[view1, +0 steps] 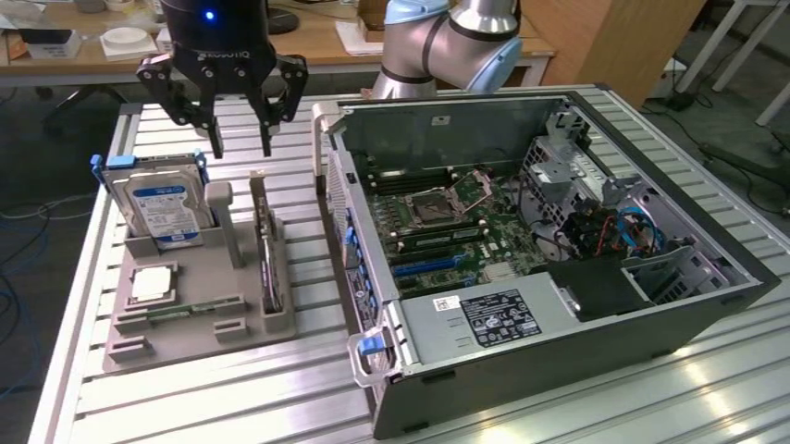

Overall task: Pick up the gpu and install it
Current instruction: 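Pick up the gpu and move the gpu toward the slot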

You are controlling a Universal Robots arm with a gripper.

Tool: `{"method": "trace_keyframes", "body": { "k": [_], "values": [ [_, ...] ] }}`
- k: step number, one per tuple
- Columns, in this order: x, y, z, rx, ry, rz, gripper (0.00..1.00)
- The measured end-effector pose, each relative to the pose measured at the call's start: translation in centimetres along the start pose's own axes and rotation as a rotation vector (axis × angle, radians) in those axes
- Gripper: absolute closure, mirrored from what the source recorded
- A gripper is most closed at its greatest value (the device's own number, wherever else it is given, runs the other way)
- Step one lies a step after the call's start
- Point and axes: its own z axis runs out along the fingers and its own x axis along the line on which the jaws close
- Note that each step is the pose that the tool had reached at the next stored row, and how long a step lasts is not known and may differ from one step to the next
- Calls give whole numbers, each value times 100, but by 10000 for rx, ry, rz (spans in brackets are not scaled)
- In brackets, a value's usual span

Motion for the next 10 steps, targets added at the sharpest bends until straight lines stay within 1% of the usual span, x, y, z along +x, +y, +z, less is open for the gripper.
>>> {"method": "trace_keyframes", "body": {
  "k": [6, 10],
  "values": [
    [3, -8, 5, 6, 37, -669, 47],
    [11, -58, 11, 5, 40, -760, 47]
  ]
}}
